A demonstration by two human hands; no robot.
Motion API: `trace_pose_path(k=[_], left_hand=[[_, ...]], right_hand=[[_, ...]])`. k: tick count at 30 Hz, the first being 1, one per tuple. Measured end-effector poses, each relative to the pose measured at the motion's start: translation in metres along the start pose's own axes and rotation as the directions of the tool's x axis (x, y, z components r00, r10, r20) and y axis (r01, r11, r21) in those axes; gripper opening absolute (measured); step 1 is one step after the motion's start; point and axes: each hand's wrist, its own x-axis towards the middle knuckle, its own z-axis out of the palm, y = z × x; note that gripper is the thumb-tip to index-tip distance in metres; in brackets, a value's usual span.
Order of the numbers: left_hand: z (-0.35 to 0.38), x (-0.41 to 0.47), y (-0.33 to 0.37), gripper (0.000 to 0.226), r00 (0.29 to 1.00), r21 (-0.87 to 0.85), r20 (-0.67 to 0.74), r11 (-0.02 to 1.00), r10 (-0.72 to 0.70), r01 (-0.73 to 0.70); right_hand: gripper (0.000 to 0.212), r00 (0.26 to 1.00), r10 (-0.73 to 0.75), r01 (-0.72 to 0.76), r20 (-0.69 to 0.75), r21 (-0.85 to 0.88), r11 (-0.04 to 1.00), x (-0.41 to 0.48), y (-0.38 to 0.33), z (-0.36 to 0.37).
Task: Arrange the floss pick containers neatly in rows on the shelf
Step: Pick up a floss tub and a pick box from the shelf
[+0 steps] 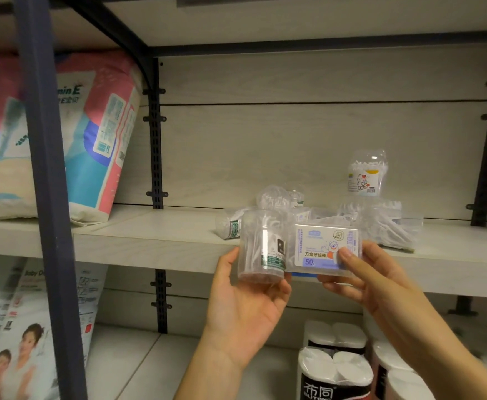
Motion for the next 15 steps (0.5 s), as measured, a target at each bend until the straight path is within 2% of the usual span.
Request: trace_pose_path(k=[4, 7, 12, 14, 15], left_hand=[[-0.001, 0.002, 0.001, 0.063, 0.999, 0.067, 0.053, 0.998, -0.009, 0.005], [-0.007, 0.001, 0.002, 0.058, 0.996, 0.056, 0.085, 0.998, -0.008, 0.003], [-0.016, -0.001, 0.005, 0.055, 0.998, 0.029, 0.069, 1.000, 0.003, -0.005], [-0.016, -0.001, 0.005, 0.055, 0.998, 0.030, 0.061, 0.999, 0.011, -0.013], [-0.016, -0.002, 0.005, 0.055, 0.998, 0.029, 0.062, 0.999, 0.013, -0.014]], right_hand=[[0.082, 1.000, 0.007, -0.007, -0.013, 0.005, 1.000, -0.002, 0.000, 0.002], [0.063, 1.000, 0.024, -0.024, -0.012, 0.000, 1.000, -0.003, 0.000, 0.001], [0.073, 1.000, 0.005, -0.005, -0.021, -0.013, 1.000, -0.007, 0.002, -0.003], [0.068, 1.000, 0.016, -0.016, 0.004, -0.014, 1.000, -0.009, 0.001, -0.004], [0.060, 1.000, 0.024, -0.024, 0.013, -0.011, 1.000, -0.009, 0.001, -0.003]])
